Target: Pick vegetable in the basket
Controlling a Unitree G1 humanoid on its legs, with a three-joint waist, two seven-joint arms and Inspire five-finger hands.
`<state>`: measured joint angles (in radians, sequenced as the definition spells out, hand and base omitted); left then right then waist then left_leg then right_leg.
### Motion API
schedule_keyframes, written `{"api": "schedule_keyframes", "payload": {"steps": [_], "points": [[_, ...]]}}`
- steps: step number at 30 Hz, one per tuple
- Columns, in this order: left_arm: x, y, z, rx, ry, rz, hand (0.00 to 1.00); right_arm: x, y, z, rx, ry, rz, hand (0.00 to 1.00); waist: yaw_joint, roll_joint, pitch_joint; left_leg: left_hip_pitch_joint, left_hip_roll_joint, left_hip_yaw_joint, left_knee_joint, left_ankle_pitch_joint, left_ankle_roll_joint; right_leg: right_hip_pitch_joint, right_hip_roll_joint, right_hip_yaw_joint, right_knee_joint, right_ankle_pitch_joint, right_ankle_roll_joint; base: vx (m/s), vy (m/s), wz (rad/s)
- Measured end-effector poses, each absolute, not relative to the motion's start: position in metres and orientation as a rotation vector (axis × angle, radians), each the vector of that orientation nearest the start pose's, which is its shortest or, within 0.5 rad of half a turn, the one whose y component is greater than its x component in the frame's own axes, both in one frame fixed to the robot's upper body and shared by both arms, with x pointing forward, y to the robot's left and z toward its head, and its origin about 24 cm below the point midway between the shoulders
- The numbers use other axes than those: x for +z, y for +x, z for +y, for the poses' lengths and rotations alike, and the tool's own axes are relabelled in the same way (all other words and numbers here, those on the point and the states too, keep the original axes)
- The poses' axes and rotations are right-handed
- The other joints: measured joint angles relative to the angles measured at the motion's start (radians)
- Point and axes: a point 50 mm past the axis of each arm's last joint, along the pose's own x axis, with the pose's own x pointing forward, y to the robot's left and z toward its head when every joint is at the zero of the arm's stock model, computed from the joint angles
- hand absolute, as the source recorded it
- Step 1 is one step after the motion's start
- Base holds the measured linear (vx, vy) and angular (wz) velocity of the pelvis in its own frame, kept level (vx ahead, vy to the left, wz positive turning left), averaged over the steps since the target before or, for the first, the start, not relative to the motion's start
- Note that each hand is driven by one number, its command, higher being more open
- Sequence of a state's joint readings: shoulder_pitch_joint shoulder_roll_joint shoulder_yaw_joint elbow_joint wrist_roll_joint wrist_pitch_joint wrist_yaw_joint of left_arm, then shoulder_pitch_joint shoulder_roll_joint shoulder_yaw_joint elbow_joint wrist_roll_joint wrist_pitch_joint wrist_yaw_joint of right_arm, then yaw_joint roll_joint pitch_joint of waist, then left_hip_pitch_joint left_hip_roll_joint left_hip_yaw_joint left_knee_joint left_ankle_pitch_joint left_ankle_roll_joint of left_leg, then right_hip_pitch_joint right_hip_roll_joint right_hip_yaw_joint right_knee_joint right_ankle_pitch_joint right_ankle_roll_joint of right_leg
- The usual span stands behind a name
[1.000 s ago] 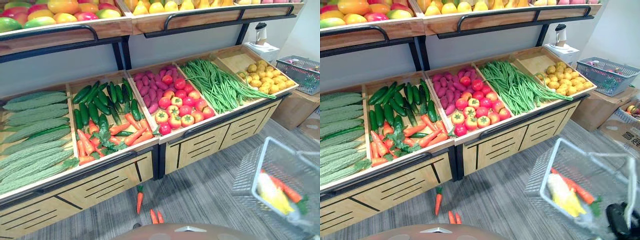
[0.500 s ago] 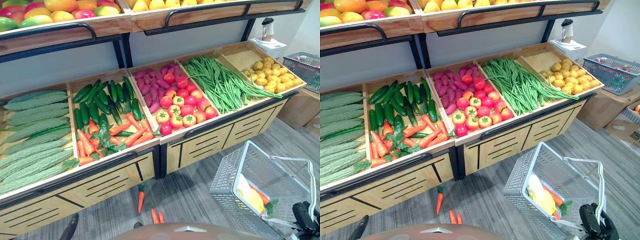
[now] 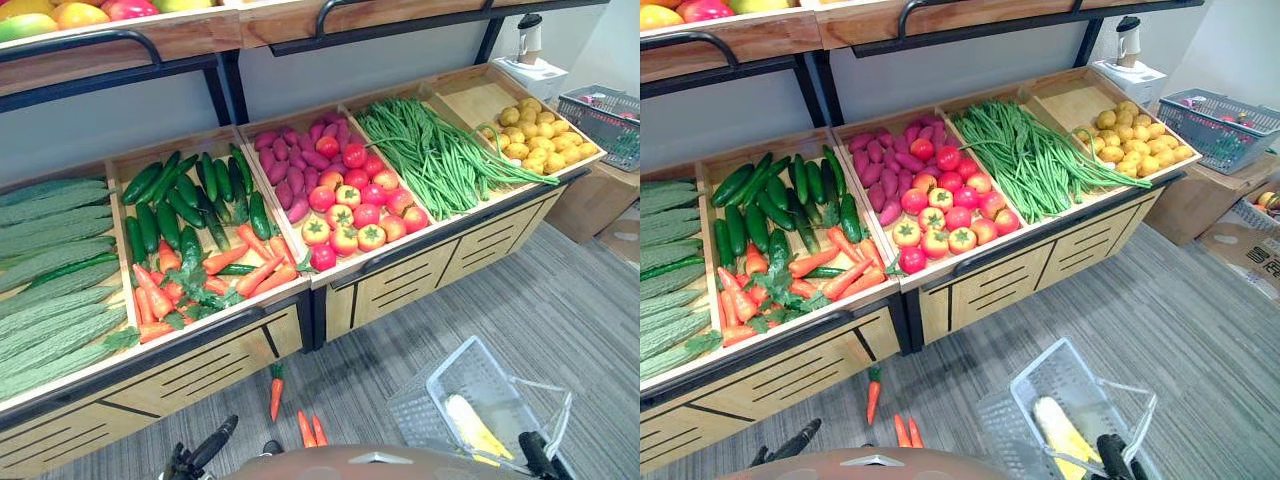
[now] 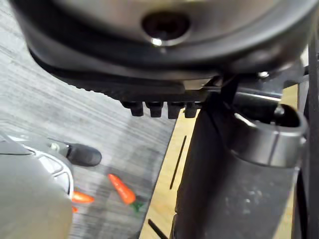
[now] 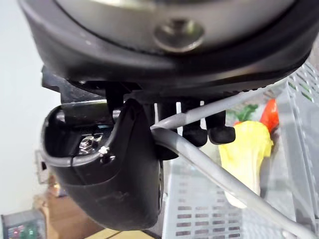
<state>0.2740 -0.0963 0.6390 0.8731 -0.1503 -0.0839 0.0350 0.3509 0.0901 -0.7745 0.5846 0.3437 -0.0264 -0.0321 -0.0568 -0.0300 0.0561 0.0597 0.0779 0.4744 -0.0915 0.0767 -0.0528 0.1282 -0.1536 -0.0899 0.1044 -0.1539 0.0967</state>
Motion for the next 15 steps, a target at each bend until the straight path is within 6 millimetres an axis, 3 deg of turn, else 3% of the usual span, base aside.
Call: {"api": "schedule_keyframes", "payload": {"steps": [10,15], "points": [[-0.159,0.022,0.217,0.779,-0.377,1.025,1.00,-0.146,0.010,-0.244,-0.972,0.539,0.881,0.00,0.017,-0.008,0.004,0.017,-0.006,-0.011,0.000,-0.001,-0.003,0.002,-0.004,-0.003,0.014,-0.039,-0.012,0.00,-0.001,0.00],[-0.159,0.023,0.221,0.751,-0.341,1.036,1.00,-0.155,0.007,-0.232,-0.940,0.544,0.957,0.00,0.022,-0.027,0.012,0.020,-0.018,-0.017,0.000,-0.004,-0.008,0.017,-0.002,-0.002,0.000,-0.041,-0.011,0.05,-0.001,0.03]]}}
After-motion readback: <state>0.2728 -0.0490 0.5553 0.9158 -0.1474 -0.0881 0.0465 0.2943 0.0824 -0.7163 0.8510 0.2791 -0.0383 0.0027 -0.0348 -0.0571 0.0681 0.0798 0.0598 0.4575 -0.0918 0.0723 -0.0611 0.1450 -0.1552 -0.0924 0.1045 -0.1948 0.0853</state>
